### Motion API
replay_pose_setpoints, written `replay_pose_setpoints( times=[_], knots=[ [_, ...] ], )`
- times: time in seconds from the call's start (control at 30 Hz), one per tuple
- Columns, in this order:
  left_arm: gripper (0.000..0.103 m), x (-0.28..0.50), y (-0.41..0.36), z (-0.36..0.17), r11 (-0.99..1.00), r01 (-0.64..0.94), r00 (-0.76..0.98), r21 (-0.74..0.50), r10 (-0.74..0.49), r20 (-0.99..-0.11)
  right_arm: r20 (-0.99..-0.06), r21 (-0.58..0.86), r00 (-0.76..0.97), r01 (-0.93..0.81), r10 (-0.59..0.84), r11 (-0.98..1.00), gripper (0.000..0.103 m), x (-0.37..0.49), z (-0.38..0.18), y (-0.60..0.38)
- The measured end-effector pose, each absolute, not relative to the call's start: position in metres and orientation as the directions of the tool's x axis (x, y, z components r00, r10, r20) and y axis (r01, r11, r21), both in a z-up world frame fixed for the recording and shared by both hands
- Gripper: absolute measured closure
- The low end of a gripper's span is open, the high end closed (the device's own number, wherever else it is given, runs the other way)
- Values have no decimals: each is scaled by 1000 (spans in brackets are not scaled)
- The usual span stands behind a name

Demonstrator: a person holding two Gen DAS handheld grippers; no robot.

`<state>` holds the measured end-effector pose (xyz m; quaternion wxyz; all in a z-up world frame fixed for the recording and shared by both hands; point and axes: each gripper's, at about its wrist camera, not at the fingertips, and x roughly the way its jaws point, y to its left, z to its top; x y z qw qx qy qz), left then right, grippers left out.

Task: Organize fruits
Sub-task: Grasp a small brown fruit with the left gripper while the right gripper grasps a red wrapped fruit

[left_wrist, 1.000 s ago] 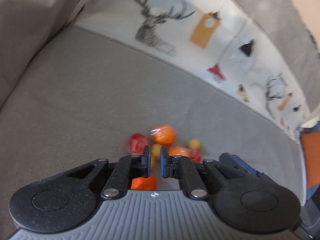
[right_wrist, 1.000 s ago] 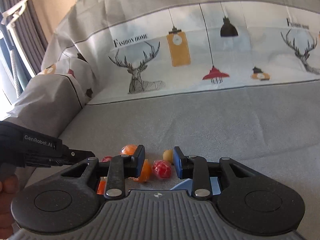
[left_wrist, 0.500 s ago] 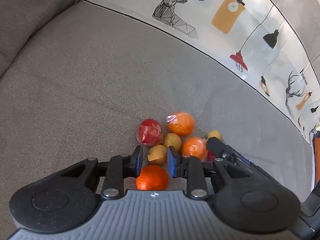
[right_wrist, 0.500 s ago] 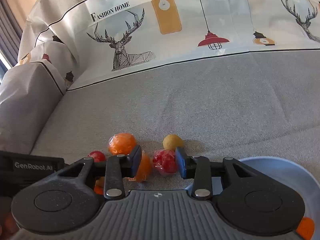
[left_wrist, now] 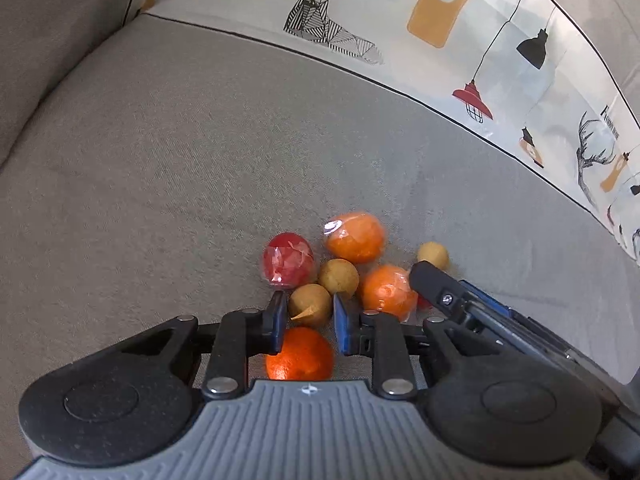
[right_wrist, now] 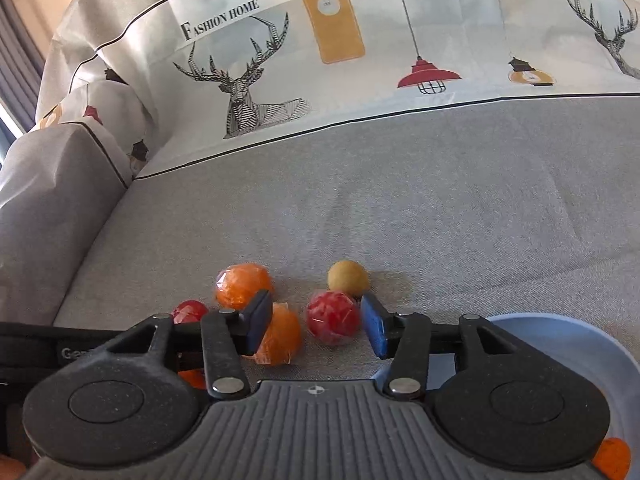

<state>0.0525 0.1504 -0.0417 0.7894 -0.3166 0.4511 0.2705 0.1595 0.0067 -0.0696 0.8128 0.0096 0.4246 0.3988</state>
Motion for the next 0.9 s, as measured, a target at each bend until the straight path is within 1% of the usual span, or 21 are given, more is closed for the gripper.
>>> replay_pose_setpoints(
  times=[0.1, 0.23, 0.27, 0.33, 0.43, 0.53, 0.63, 0.67, 0.7, 0.73, 0.9],
  knots=[
    [76, 48, 153, -38, 648, -714, 457, -263, 148, -877, -683, 355, 325, -634, 654, 687, 52, 159, -69, 7],
    [76, 46, 155, -37, 649, -729, 424, -218, 179, -888, -687, 334, 341, -636, 641, 696, 54, 158, -68, 7],
    [76, 46, 155, -38, 648, -732, 414, -208, 181, -892, -692, 317, 360, -627, 626, 711, 56, 159, -67, 6],
    [76, 47, 155, -39, 651, -732, 405, -200, 179, -896, -702, 289, 384, -616, 599, 733, 56, 161, -68, 5],
    [76, 49, 156, -40, 661, -725, 400, -194, 174, -900, -715, 289, 344, -646, 608, 706, 56, 159, -73, 9],
    [76, 50, 155, -41, 672, -719, 393, -179, 180, -902, -735, 234, 344, -680, 584, 695, 56, 152, -76, 16],
    [76, 50, 154, -41, 680, -713, 392, -172, 183, -902, -744, 214, 343, -691, 574, 690, 58, 149, -78, 19],
    [76, 50, 154, -41, 681, -712, 393, -173, 182, -901, -745, 208, 343, -695, 572, 688, 60, 148, -78, 20],
    [76, 50, 154, -41, 681, -711, 394, -173, 183, -901, -746, 203, 346, -696, 569, 689, 71, 148, -78, 20],
    [76, 50, 153, -41, 683, -710, 393, -169, 185, -901, -744, 207, 342, -699, 574, 684, 73, 148, -78, 19],
    [76, 49, 151, -38, 690, -707, 397, -158, 202, -895, -713, 246, 324, -715, 622, 654, 74, 147, -69, 15]
  ],
)
